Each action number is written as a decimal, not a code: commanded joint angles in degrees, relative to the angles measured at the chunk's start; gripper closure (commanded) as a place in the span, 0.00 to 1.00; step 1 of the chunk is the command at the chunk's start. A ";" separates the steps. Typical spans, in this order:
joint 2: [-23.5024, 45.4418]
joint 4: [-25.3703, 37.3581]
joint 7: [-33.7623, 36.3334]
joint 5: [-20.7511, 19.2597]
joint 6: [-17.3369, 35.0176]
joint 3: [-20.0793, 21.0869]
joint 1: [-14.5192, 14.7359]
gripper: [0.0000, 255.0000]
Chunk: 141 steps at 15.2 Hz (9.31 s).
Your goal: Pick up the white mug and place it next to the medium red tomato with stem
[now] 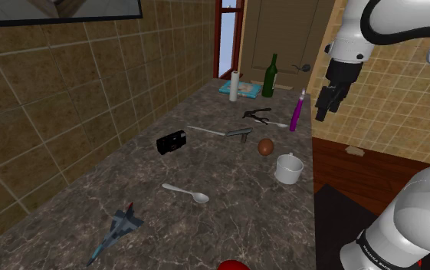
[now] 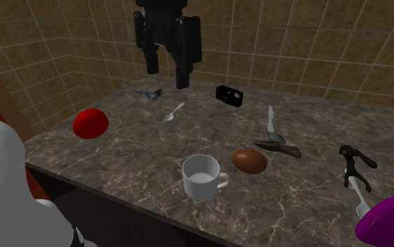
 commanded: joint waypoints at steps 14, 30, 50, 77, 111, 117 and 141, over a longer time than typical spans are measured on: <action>7.43 -20.72 2.90 -0.22 31.18 2.31 0.94 0.00; 27.78 -26.94 5.78 -2.17 59.25 4.00 0.22 0.00; 24.09 -26.08 5.33 -1.68 54.71 3.83 0.52 1.00; 9.22 -14.01 3.77 -0.44 27.79 3.41 1.24 1.00; 39.44 17.68 52.54 2.11 24.85 41.18 13.40 1.00; 53.51 30.87 64.74 -7.77 21.46 45.68 17.41 1.00; 71.46 36.72 76.62 -20.92 28.03 43.04 26.72 1.00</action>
